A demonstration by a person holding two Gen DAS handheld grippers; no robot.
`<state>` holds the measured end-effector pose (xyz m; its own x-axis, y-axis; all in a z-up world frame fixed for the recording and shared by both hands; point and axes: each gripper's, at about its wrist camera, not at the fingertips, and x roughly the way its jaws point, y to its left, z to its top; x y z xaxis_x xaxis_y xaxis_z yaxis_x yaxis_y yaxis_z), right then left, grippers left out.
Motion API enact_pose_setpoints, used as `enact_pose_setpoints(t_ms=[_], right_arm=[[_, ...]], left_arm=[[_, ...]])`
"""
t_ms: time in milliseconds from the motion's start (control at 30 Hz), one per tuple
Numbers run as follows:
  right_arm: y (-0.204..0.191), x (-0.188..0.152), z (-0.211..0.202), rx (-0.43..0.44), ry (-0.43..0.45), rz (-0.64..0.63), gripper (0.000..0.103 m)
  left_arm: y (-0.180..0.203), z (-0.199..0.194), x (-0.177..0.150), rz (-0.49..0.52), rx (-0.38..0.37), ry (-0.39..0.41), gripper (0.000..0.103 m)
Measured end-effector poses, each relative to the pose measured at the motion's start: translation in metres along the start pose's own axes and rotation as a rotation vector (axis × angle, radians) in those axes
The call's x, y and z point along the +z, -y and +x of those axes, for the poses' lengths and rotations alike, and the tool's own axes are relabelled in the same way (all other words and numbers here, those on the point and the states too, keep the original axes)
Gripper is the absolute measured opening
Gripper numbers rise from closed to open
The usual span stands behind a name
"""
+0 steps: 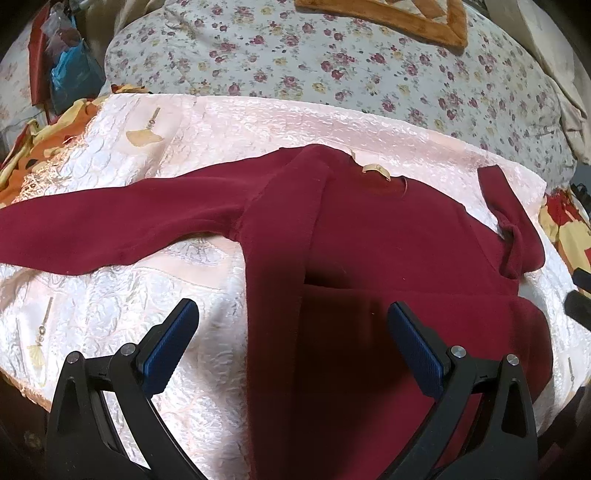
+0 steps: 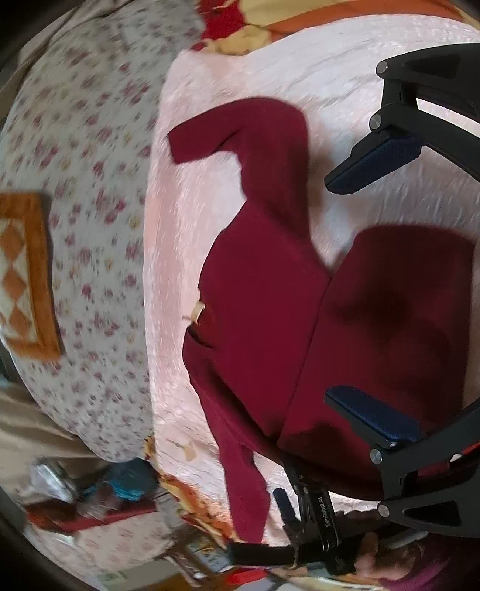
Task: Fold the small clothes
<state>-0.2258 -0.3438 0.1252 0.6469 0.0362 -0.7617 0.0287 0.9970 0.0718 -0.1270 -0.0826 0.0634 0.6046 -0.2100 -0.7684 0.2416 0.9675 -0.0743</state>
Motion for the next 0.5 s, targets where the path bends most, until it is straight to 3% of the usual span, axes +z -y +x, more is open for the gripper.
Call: enact_pose_setpoints(t_ms=[233, 500], right_arm=[[-0.018, 0.011, 0.028, -0.038, -0.008, 0.002, 0.103], [-0.03, 0.017, 0.041, -0.025, 0.008, 0.049, 0.103]], left_arm=[[-0.002, -0.002, 0.001, -0.004, -0.002, 0.001, 0.102], [-0.003, 0.0, 0.003, -0.019, -0.003, -0.002, 0.102]])
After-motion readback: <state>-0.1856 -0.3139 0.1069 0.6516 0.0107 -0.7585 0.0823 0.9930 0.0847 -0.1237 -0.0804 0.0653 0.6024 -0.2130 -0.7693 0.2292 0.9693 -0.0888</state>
